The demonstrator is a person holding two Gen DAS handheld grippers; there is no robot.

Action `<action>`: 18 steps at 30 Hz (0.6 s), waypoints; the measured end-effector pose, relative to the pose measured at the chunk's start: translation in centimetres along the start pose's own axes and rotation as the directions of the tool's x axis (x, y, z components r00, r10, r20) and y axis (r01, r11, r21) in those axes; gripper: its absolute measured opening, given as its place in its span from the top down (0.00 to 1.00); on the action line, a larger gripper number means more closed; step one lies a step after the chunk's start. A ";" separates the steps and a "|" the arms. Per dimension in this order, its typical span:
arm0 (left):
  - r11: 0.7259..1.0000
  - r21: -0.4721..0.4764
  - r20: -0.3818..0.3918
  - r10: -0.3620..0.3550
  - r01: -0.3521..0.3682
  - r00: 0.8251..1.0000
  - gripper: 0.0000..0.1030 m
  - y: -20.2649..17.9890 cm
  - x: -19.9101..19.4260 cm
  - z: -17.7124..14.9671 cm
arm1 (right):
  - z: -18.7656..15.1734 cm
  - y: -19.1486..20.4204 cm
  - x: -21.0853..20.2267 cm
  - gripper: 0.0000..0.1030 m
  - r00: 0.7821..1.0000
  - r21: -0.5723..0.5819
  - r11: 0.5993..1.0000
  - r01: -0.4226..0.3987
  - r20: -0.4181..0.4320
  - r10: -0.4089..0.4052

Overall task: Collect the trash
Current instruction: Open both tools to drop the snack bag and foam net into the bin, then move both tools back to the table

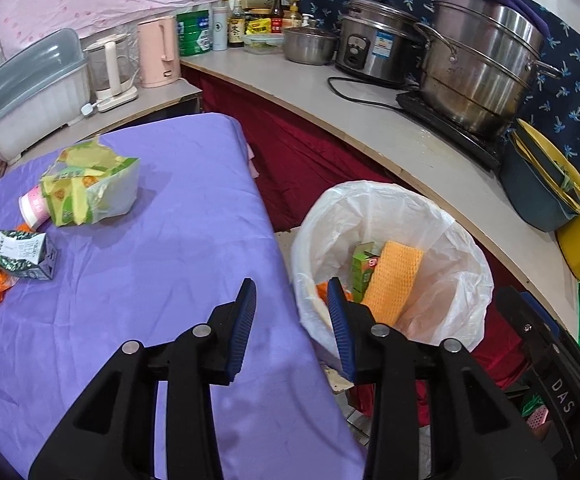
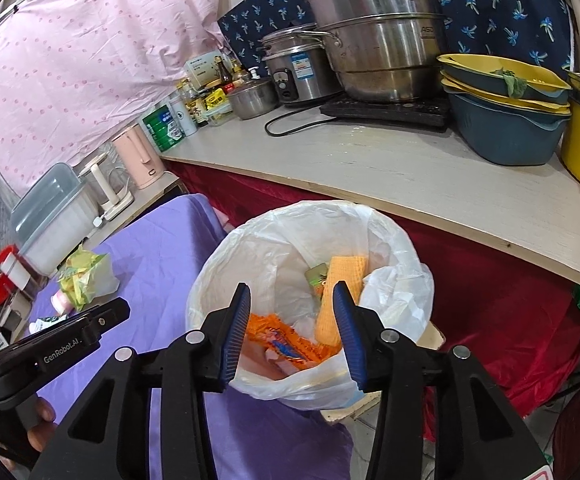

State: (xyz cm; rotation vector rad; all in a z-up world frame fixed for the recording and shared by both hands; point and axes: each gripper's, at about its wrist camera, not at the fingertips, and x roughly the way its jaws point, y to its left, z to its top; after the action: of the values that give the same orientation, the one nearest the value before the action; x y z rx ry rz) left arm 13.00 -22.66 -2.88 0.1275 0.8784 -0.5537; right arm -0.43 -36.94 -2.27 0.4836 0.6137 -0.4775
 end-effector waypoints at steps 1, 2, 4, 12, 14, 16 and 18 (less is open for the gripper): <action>1.000 -0.007 0.003 0.009 -0.009 1.000 0.66 0.6 -0.2 0.0 | -0.1 0.3 0.0 0.59 1.000 -0.003 1.000 -0.004 -0.001 0.004; 1.000 -0.012 0.005 0.018 -0.017 1.000 0.66 1.0 -0.3 0.0 | -0.2 0.8 0.0 0.59 1.000 -0.009 1.000 -0.011 -0.002 0.011; 0.999 -0.036 0.009 0.032 -0.031 0.999 0.61 2.4 -0.7 -0.1 | -0.3 1.7 0.0 0.58 1.000 -0.023 1.000 -0.020 -0.005 0.020; 0.985 -0.128 0.020 0.119 -0.116 0.993 0.49 8.5 -2.1 -0.7 | -1.2 6.3 0.8 0.56 0.996 -0.079 0.994 -0.077 -0.041 0.074; 0.978 -0.154 0.018 0.144 -0.140 0.989 0.46 10.5 -2.4 -1.0 | -1.5 7.7 1.2 0.56 0.995 -0.095 0.991 -0.094 -0.052 0.090; 0.969 -0.176 0.013 0.179 -0.174 0.984 0.46 12.4 -2.7 -1.3 | -1.9 9.3 1.8 0.56 0.992 -0.115 0.987 -0.115 -0.066 0.108; 0.959 -0.204 0.007 0.204 -0.198 0.979 0.46 14.5 -2.9 -1.6 | -2.4 11.0 2.4 0.56 0.988 -0.131 0.982 -0.139 -0.082 0.129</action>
State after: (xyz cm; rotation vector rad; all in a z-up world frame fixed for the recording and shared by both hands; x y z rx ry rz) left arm 17.79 -8.61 -3.35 0.0226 0.8785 -0.2733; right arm 6.40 -27.63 -2.43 0.4104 0.6745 -0.2884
